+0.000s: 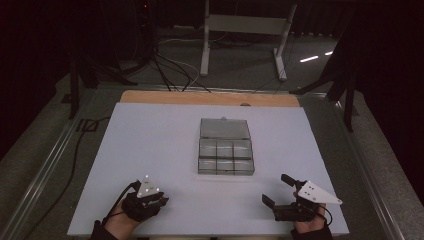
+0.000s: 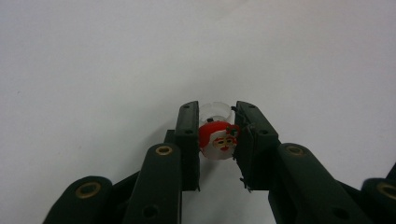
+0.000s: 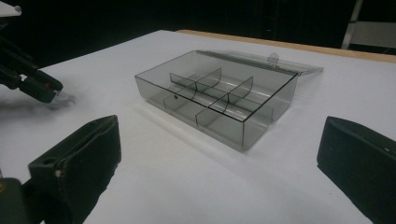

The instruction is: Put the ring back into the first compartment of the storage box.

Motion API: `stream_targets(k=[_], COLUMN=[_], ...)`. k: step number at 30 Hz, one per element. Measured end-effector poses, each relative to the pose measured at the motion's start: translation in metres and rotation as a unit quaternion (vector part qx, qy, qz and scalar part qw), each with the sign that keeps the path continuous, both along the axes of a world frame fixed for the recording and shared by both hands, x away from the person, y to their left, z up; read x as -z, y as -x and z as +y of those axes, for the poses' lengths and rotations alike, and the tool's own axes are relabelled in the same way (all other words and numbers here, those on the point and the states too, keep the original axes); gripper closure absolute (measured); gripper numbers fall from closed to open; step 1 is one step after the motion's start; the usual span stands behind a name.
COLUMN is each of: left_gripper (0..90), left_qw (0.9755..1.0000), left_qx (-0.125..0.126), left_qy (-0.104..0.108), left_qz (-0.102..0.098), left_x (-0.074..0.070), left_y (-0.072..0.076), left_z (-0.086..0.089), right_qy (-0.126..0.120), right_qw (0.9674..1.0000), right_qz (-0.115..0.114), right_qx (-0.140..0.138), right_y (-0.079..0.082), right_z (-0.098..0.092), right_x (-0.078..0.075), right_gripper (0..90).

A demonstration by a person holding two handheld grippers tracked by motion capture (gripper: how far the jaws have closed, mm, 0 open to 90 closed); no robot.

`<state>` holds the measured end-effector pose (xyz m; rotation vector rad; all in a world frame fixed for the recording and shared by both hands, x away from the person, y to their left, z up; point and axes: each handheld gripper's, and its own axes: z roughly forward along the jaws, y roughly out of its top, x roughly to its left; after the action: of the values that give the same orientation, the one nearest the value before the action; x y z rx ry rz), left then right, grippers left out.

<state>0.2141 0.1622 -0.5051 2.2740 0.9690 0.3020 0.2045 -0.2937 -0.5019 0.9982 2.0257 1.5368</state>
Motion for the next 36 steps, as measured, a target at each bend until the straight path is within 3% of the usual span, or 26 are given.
stream_targets(k=[6, 18, 36], left_gripper=[73.2, 73.1, 73.1], left_qw=[0.9999, 0.9993, 0.9978], left_qx=[0.012, 0.036, 0.062], left_qy=[0.011, 0.003, 0.011], left_qz=[-0.004, -0.011, -0.020], left_x=[-0.005, -0.012, -0.028], left_y=[-0.002, -0.007, -0.017], left_z=[-0.001, -0.007, -0.013], right_qy=[0.000, 0.001, 0.001], right_qw=[1.0000, 1.0000, 1.0000], right_qz=[0.000, 0.000, -0.001], right_qx=[0.000, 0.000, -0.001], right_y=[0.000, 0.000, 0.001], right_z=[0.000, 0.000, 0.000], right_x=[0.000, 0.000, 0.000], right_gripper=[0.0, 0.0, 0.0])
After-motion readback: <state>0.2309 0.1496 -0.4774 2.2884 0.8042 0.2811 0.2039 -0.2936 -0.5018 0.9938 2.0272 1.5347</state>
